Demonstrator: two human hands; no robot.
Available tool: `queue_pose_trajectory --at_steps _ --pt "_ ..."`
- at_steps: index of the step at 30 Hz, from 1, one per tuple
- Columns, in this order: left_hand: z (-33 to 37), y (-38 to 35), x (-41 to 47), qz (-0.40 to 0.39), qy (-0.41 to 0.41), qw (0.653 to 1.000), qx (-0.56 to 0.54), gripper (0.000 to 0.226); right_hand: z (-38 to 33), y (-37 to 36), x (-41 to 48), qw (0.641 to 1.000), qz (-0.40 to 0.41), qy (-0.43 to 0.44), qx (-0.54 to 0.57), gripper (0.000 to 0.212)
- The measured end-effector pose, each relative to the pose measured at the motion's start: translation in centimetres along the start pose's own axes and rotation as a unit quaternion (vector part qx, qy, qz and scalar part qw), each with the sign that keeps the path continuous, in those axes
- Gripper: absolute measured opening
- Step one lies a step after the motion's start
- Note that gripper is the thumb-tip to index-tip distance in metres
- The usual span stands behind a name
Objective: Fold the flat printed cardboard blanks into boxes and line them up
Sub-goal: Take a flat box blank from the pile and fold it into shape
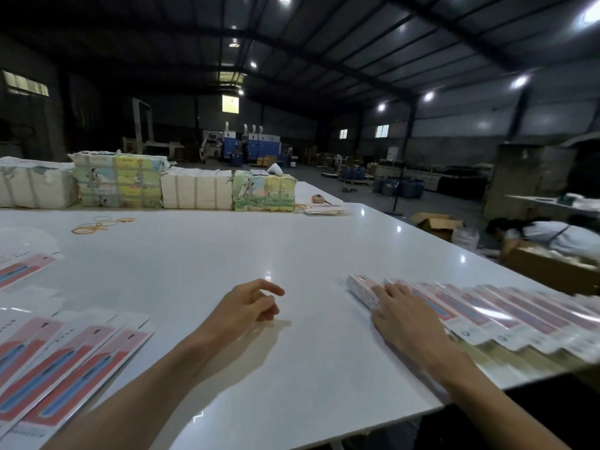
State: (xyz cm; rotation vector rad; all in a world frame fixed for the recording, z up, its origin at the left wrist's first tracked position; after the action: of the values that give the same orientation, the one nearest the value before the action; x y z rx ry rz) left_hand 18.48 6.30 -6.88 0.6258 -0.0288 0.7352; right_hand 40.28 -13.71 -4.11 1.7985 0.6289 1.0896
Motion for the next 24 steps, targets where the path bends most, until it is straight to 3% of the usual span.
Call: queue_pose_trajectory --at_steps 12,16,21,24 --pt "0.0 -0.7 -0.3 -0.037 -0.016 0.993 0.108 0.029 4.6 2.9 -2.2 0.992 0.014 -0.082 -0.092 0.045" --pt "0.4 -0.7 -0.8 -0.034 -0.001 0.992 0.117 0.029 -1.3 3.2 0.3 0.997 0.034 -0.013 -0.074 0.043" --pt "0.9 0.8 -0.8 -0.012 0.033 0.995 0.093 0.022 -13.6 1.0 5.3 0.993 0.033 0.111 0.010 0.025" --pt "1.0 2.9 -0.3 -0.009 0.081 0.986 0.147 0.019 -18.2 -1.9 6.9 0.988 0.010 0.134 0.073 0.018"
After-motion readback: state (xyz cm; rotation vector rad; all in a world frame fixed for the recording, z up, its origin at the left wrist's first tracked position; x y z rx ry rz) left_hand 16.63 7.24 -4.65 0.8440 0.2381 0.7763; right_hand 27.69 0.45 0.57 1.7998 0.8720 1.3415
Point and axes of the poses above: each hand's wrist, its own x-axis towards the middle knuckle, its own y-axis out of the back of the hand, z = x × y, the point moved 10 cm from there along x, towards the middle knuckle, and after that the axes turned 14 degrees about x, right-handed, at the moved point
